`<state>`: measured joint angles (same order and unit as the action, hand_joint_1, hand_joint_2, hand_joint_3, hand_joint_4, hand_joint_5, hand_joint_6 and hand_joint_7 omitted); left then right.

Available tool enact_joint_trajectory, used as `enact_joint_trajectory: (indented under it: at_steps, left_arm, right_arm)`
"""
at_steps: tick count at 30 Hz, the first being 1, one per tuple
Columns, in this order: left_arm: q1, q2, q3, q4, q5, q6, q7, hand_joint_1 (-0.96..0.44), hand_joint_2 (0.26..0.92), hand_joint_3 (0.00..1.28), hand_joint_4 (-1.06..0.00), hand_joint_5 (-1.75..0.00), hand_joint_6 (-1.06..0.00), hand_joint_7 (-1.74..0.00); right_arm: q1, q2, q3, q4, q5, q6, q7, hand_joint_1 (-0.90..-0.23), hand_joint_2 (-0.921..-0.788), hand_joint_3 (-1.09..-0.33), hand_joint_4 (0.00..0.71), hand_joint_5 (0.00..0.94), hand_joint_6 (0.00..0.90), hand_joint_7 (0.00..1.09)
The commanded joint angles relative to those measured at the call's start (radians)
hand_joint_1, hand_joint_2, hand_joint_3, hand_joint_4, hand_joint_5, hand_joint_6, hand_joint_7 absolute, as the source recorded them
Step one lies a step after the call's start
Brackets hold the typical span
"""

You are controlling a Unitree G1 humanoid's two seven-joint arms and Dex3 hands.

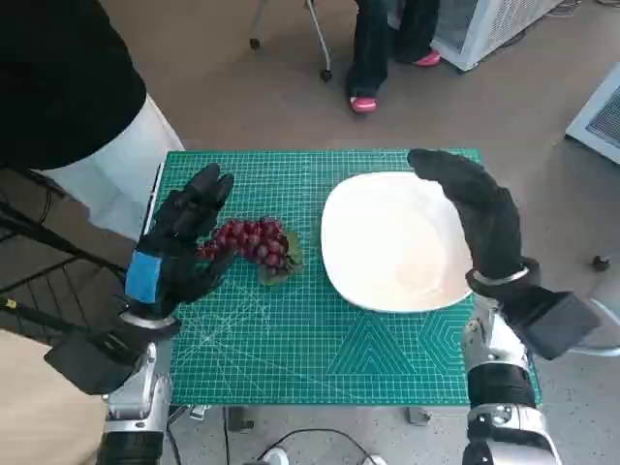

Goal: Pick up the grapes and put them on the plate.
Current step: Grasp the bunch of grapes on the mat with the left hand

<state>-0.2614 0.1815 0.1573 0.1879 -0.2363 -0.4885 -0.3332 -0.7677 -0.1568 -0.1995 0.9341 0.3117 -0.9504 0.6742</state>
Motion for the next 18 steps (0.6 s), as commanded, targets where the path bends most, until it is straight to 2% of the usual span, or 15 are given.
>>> enact_joint_trajectory:
  at_steps: [1,18]
  left_arm:
    - [-0.002,0.003,-0.001,-0.012,0.006,0.004,0.005,-0.3,0.921,0.22,-0.39,0.0,-0.28,-0.28]
    - [-0.007,0.003,-0.001,-0.001,0.004,-0.001,0.002,-0.3,0.921,0.22,-0.39,0.0,-0.27,-0.3]
  right_arm:
    - [-0.003,-0.009,-0.001,0.01,0.001,0.007,0.014,-0.5,-0.921,-0.518,0.338,0.0,0.324,0.0]
    - [-0.006,-0.01,-0.005,0.02,0.0,0.002,0.017,-0.501,-0.921,-0.518,0.337,0.0,0.324,0.0]
